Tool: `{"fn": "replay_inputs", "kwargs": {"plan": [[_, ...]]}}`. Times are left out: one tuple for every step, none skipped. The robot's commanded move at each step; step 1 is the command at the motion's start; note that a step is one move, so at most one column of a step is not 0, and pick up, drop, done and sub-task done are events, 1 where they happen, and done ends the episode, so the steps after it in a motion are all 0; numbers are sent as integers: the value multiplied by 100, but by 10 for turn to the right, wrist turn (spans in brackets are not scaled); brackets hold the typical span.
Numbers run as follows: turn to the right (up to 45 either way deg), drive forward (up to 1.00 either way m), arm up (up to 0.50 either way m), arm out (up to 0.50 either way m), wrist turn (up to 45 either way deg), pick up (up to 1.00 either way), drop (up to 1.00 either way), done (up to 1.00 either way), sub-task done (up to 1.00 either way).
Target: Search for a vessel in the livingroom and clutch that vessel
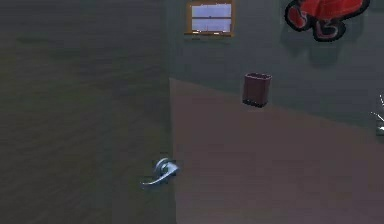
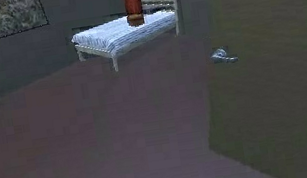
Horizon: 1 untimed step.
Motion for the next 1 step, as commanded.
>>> {"fn": "replay_inputs", "kwargs": {"plan": [[390,0,0,0,0,0,0,0,0]]}}
